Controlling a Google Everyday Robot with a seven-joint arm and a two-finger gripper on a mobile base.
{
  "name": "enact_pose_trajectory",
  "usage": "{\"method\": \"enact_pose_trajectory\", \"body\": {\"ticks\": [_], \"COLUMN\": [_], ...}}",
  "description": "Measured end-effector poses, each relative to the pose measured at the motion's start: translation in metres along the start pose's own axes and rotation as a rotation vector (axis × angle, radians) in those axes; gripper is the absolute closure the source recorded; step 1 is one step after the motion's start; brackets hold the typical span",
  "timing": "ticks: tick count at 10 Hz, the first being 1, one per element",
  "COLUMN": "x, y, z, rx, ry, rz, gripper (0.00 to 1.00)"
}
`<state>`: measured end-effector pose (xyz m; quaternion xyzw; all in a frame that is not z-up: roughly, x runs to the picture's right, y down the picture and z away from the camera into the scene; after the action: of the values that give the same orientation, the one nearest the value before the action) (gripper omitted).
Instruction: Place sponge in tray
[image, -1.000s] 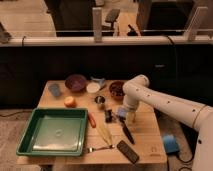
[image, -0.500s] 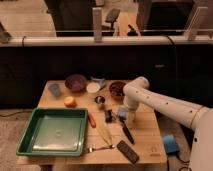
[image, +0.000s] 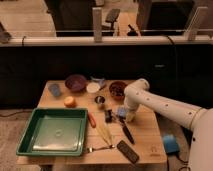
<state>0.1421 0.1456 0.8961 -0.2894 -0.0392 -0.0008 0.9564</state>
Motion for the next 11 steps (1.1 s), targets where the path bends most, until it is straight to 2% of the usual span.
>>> {"method": "enact_pose_trajectory", "body": {"ticks": [3, 4, 7, 11], "x": [-0.001, -0.004, -0.014, -0.054], "y": [0.002, 0.004, 0.012, 0.024], "z": [-0.006, -0.017, -0.048, -0.079], "rx": [0.024, 0.038, 0.064, 0.057], "ry": [-0.003, -0.003, 0.003, 0.035], "rz": [0.005, -0.004, -0.045, -0.174], "gripper": [0.89, 0.98, 1.0, 1.0]}}
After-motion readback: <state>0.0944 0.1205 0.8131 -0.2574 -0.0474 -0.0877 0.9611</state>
